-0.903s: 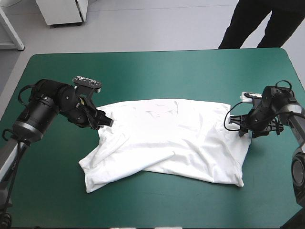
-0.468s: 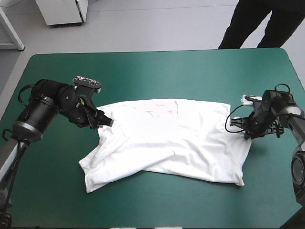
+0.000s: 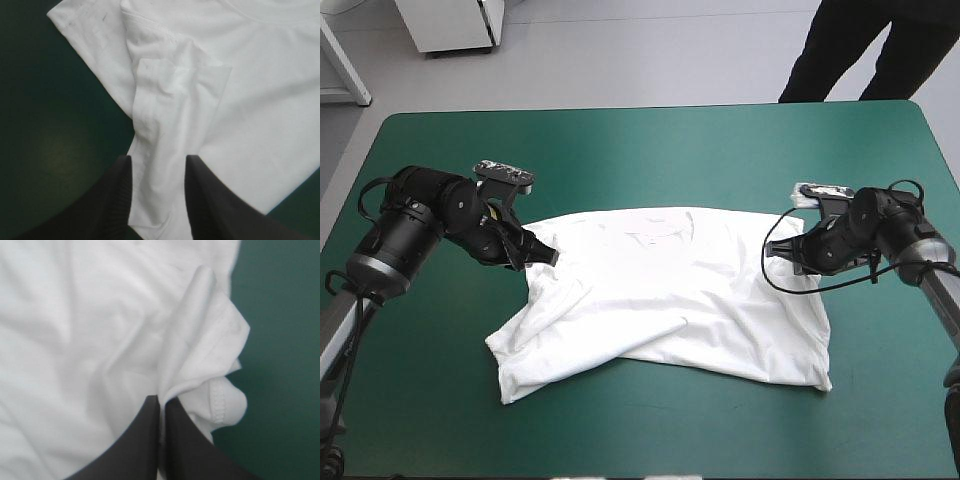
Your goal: Fold the cloth
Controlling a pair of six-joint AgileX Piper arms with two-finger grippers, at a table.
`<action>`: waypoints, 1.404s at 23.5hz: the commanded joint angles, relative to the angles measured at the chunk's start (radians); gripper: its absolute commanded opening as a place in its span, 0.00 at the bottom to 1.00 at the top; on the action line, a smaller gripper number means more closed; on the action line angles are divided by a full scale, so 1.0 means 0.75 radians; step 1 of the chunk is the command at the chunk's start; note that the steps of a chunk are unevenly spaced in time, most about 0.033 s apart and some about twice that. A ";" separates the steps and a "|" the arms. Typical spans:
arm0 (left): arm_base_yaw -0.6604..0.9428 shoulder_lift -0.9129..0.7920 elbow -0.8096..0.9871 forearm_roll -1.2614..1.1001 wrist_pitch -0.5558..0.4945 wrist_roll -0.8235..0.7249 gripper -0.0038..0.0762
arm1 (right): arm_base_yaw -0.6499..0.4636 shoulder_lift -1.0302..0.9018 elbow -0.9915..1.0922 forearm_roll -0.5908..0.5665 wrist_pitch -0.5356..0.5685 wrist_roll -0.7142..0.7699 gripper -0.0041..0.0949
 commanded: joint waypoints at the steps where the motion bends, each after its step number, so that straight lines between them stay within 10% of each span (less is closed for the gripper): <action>1: 0.001 -0.049 -0.033 -0.021 -0.019 -0.006 0.35 | 0.098 -0.068 -0.028 0.087 -0.050 -0.019 0.03; 18: 0.001 -0.049 -0.033 -0.055 -0.014 -0.006 0.35 | 0.248 0.173 -0.028 0.241 -0.113 0.006 0.04; 25: 0.001 -0.049 -0.033 -0.055 -0.027 -0.006 0.36 | 0.248 0.063 -0.028 0.271 -0.039 -0.011 0.61; 33: 0.001 -0.148 0.001 -0.049 0.057 -0.048 0.65 | 0.248 -0.205 -0.028 0.015 0.140 0.083 0.52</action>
